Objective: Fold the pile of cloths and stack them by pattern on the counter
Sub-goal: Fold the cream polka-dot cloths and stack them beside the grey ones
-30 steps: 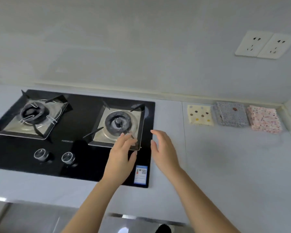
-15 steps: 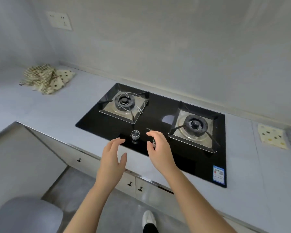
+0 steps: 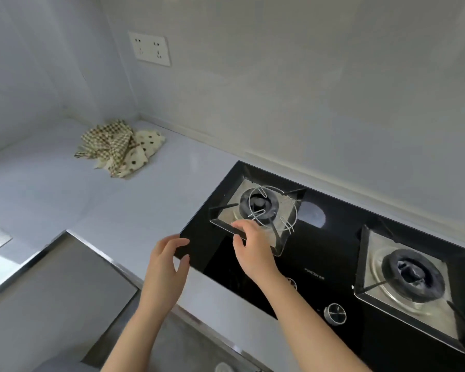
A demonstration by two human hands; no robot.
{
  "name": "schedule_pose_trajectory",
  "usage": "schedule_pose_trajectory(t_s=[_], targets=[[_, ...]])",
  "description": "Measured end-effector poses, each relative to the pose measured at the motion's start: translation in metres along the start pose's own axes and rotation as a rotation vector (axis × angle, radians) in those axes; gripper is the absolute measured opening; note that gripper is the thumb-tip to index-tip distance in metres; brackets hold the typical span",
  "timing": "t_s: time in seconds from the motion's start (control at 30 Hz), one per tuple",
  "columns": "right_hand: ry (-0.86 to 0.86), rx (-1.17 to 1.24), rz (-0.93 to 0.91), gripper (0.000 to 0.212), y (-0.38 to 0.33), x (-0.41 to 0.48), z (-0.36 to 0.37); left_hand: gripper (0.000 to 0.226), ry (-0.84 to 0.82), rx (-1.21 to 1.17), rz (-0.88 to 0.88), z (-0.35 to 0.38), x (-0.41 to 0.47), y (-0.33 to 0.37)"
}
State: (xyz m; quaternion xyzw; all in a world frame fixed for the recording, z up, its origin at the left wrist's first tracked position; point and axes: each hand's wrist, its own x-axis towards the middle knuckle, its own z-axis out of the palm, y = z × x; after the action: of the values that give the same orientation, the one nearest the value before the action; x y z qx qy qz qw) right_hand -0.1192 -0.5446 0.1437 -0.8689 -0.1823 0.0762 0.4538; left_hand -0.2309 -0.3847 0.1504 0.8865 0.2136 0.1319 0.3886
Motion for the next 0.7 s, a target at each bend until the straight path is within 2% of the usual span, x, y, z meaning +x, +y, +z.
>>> schedule_pose_trajectory(t_s=[0.17,0.4,0.53,0.7], targets=[[-0.127,-0.053,-0.071,0.029,-0.036,0.073,0.045,0.027,0.067,0.019,-0.049,-0.027,0.066,-0.027],[-0.243,-0.119,-0.105,0.031,-0.077,0.179,0.129,0.026,0.024,0.129,-0.010,-0.067,0.187,-0.106],[-0.271,-0.184,-0.030,0.031,-0.094,0.259,0.194,0.025,-0.059,0.271,0.063,-0.092,0.290,-0.163],[-0.249,-0.198,0.161,0.035,-0.109,0.339,0.265,0.029,-0.107,0.486,0.226,-0.114,0.401,-0.217]])
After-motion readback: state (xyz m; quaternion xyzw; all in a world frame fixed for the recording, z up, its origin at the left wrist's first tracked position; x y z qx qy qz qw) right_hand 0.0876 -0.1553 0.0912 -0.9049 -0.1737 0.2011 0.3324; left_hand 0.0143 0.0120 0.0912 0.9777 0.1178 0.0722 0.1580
